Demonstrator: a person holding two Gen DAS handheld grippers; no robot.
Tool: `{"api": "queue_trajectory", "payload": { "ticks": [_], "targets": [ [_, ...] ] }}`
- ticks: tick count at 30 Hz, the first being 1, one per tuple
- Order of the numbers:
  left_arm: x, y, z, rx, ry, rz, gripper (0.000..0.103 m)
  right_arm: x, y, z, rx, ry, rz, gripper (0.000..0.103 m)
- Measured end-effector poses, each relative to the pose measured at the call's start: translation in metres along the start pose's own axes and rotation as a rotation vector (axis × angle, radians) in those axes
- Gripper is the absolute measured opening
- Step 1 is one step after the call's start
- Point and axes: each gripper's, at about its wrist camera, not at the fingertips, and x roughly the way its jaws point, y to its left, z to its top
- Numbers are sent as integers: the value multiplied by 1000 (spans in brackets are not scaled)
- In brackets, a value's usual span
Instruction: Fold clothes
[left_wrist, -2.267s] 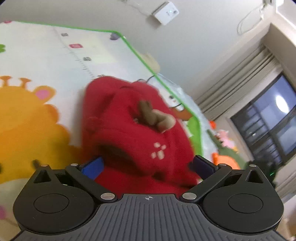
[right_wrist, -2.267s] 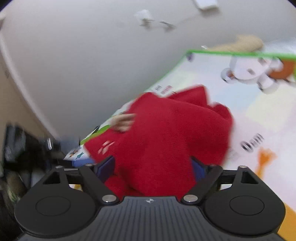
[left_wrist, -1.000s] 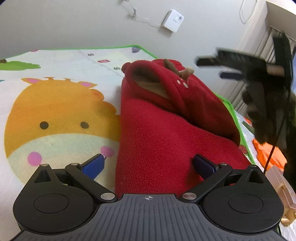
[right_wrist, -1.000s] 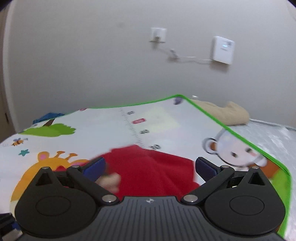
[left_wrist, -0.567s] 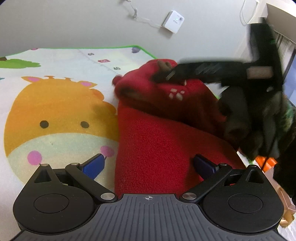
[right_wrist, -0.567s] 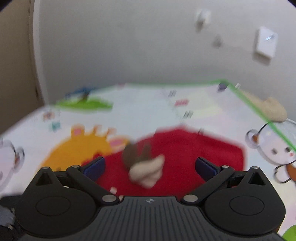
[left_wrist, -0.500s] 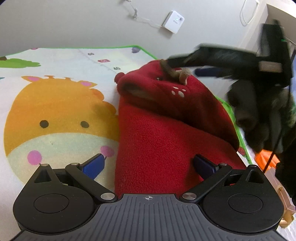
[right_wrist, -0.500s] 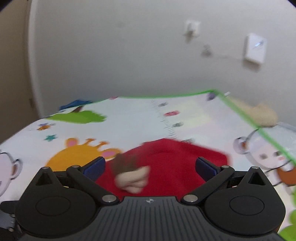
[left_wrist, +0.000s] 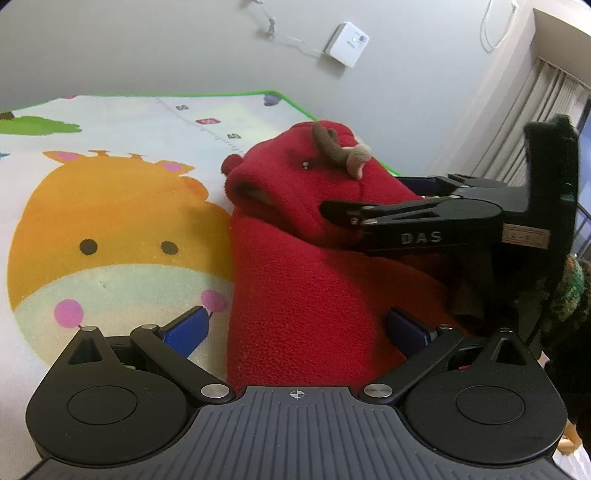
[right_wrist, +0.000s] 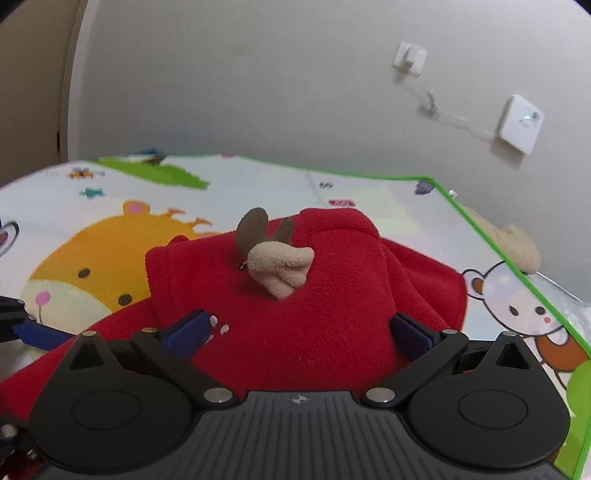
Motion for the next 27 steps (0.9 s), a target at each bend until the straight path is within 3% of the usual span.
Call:
{"api": "queue_trajectory", "payload": {
  "ticks": [7,11,15,18,24,27],
  "targets": [
    [-3,2,-2,-14,-11,-2,103,-91,-5,-34,118,-53,-21,103],
    [-18,-5,-8,7,3,49,103,-129,5,-78,105,8,20,103],
    [-33,-15,-23,55,33,55,103,-119,24,-122,-38,99,-187,103],
    [-35,-19,-29,93,45,88,103,-110,14,-124,37,107,-191,103],
    [-14,-22,-28,146,50,188,103,-90,2,-120,61,91,-256,103],
    [-9,-26,-33,163,53,228,103,-93,-5,-125,107,95,-219,103]
  ]
}}
